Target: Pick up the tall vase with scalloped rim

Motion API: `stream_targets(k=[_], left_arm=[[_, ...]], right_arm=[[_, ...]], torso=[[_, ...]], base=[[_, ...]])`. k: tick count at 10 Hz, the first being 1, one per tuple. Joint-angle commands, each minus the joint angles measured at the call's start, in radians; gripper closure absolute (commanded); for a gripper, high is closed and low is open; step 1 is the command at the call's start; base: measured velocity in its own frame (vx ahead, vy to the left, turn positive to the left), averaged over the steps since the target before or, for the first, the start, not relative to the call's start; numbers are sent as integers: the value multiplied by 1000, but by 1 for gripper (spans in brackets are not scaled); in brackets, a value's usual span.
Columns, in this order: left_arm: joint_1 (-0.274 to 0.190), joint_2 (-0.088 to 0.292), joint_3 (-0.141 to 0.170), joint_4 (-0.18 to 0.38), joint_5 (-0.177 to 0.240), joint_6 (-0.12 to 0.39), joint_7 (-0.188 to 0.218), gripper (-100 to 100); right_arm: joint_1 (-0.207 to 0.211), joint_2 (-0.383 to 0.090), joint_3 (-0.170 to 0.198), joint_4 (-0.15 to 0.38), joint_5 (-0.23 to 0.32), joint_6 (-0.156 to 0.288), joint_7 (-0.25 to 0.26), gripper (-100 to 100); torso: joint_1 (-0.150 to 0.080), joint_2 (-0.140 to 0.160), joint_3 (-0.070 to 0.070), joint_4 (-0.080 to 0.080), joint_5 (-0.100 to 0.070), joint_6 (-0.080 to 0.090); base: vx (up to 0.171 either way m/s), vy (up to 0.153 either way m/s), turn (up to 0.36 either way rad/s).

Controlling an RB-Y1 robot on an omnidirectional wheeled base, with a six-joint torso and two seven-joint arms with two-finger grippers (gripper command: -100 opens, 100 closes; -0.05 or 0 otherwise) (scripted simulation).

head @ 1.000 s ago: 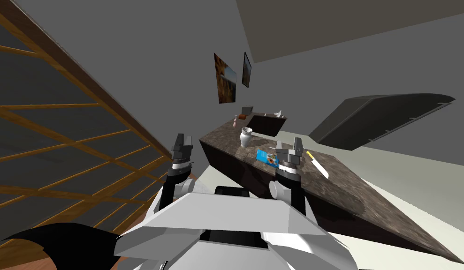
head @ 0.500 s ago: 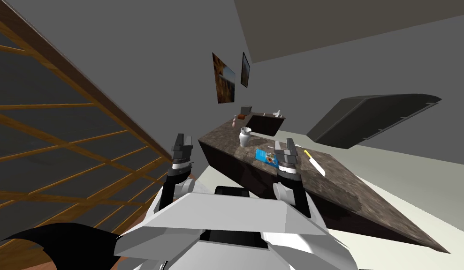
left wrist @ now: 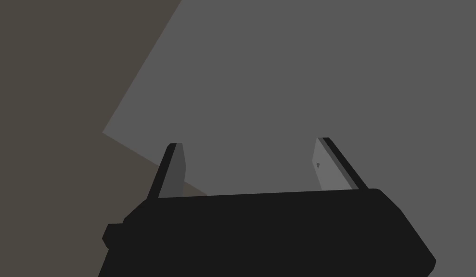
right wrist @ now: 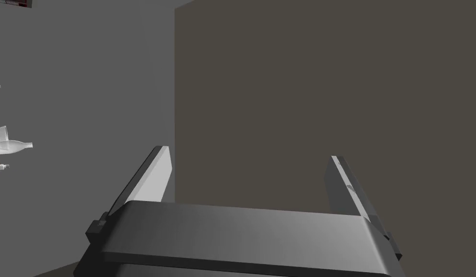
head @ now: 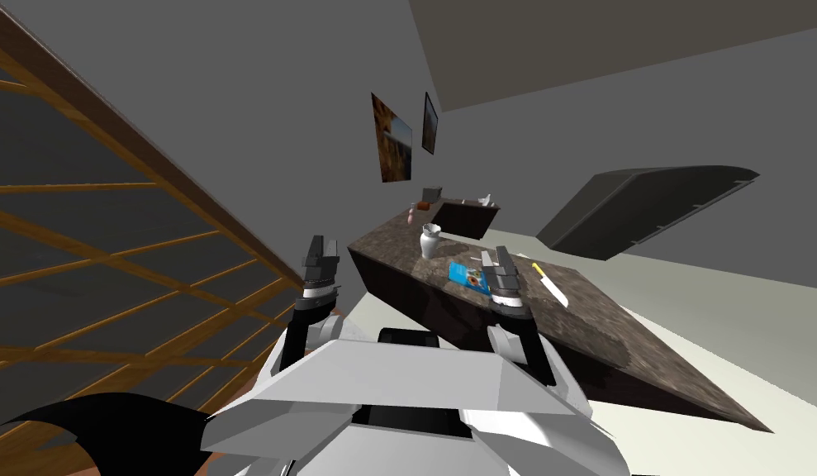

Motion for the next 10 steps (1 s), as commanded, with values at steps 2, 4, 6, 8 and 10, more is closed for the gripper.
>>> stream_targets(k=[2,4,6,8,10], left_arm=[[0,0,0,0,0,0,0,0],[0,0,0,0,0,0,0,0],[0,0,0,0,0,0,0,0],[0,0,0,0,0,0,0,0],[0,0,0,0,0,0,0,0]], right_arm=[[3,-60,-4,22,18,-8,2,-100],[6,-111,-8,46,36,-16,3,-100],[9,-163,-12,71,55,-26,4,-100],[14,-215,-16,99,76,-36,5,-100],[19,-268,-19,128,98,-47,6,-100]], torso=[[0,0,0,0,0,0],[0,0,0,0,0,0],[0,0,0,0,0,0],[1,0,0,0,0,0],[1,0,0,0,0,0]], base=[[-4,4,-30],[-3,8,-29],[-2,11,-27],[0,16,-24],[2,20,-22]])
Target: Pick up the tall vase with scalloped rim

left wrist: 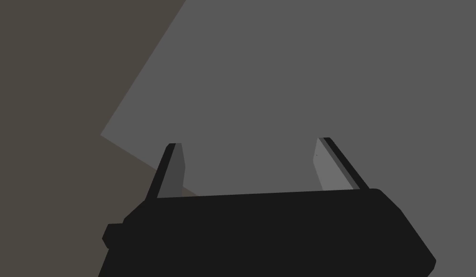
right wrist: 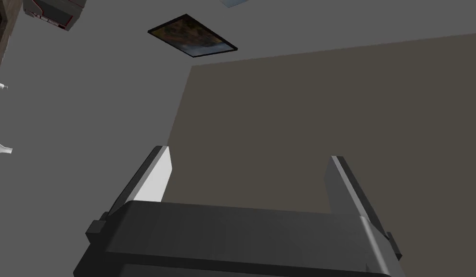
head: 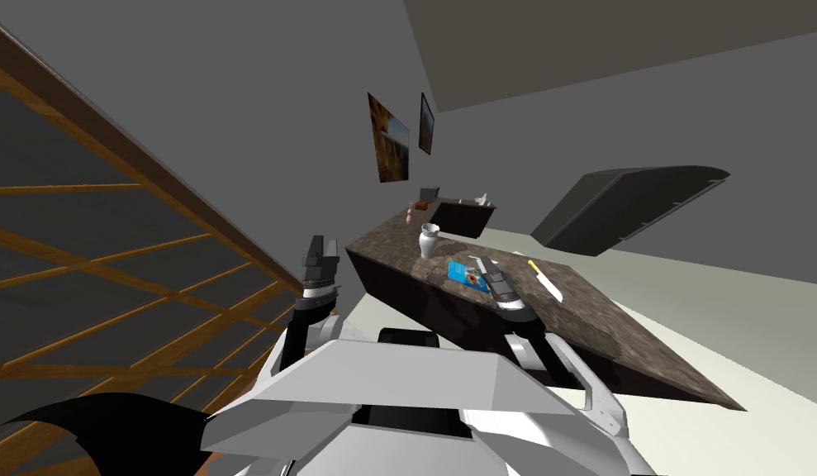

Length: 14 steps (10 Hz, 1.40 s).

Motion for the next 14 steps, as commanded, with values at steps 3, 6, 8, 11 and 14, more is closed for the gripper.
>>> stream_targets(k=[3,6,8,11,14], left_arm=[[0,0,0,0,0,0,0,0],[0,0,0,0,0,0,0,0],[0,0,0,0,0,0,0,0],[0,0,0,0,0,0,0,0],[0,0,0,0,0,0,0,0]], right_arm=[[17,-103,-8,62,50,-23,2,-100],[24,-178,-13,95,75,-35,3,-100],[31,-237,-19,128,100,-48,3,-100],[46,-332,-31,196,153,-73,4,-100],[53,-426,-38,231,180,-86,4,-100]], torso=[[0,0,0,0,0,0],[1,0,0,0,0,0],[2,0,0,0,0,0],[2,-1,-1,0,0,0],[3,-1,0,0,1,0]], base=[[6,26,-19],[5,36,-9],[4,42,-3],[15,46,4],[13,55,7]])
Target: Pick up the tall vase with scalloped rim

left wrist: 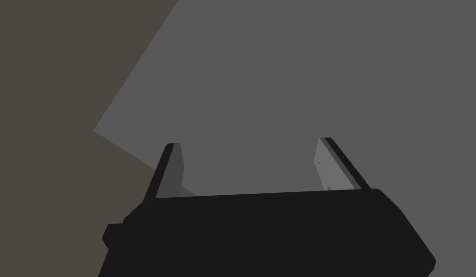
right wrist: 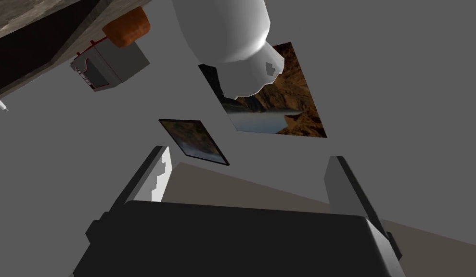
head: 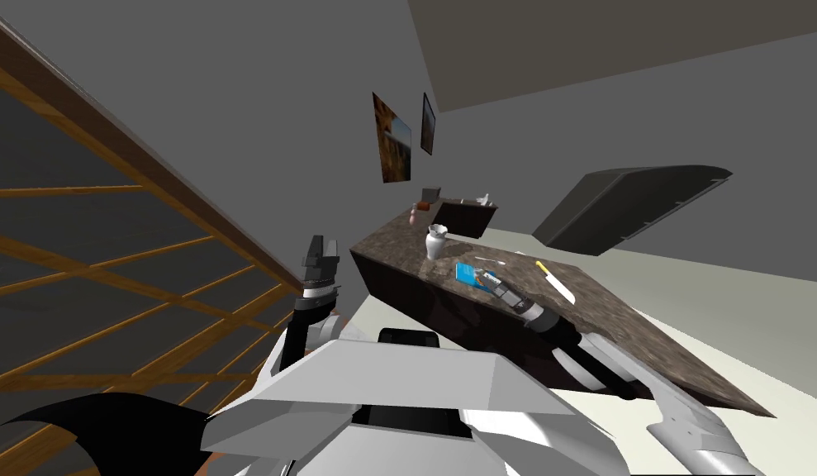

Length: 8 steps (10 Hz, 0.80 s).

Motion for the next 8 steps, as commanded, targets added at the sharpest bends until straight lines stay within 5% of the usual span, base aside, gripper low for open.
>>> stream_targets(k=[1,8], left_arm=[[0,0,0,0,0,0,0,0],[0,0,0,0,0,0,0,0]], right_arm=[[6,-50,-7,45,32,-17,4,-100],[19,-251,-40,147,112,-52,4,-100]], torso=[[0,0,0,0,0,0],[0,0,0,0,0,0]], base=[[17,67,26],[20,57,22]])
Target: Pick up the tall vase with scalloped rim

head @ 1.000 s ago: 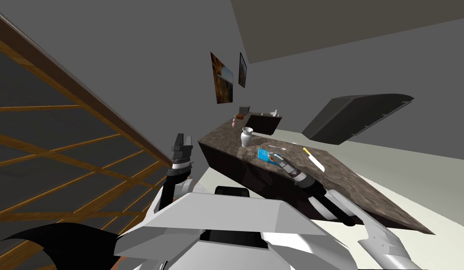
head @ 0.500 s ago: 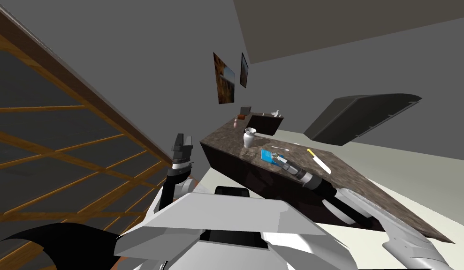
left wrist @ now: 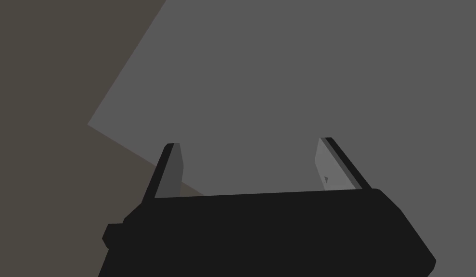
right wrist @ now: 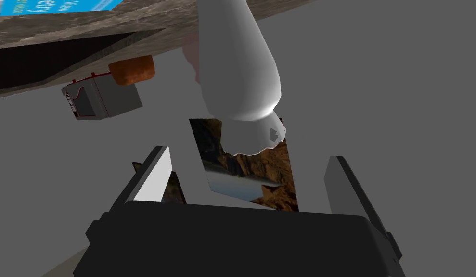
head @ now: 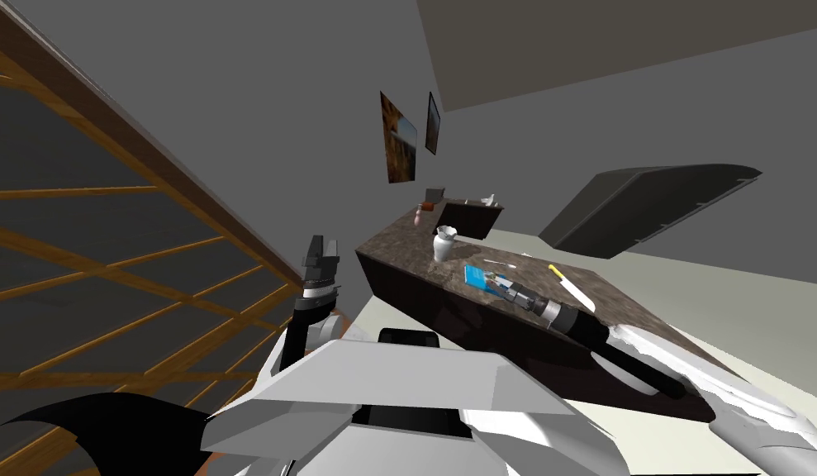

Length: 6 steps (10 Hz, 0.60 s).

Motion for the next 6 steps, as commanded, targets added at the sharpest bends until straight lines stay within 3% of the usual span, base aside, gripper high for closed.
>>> stream_targets(k=[1,6], left_arm=[[0,0,0,0,0,0,0,0],[0,0,0,0,0,0,0,0]], right_arm=[[-1,-50,-6,21,12,-10,-1,-100],[4,-197,-32,85,63,-32,-1,-100]], torso=[[0,0,0,0,0,0],[0,0,0,0,0,0]], base=[[21,74,15],[22,58,28]])
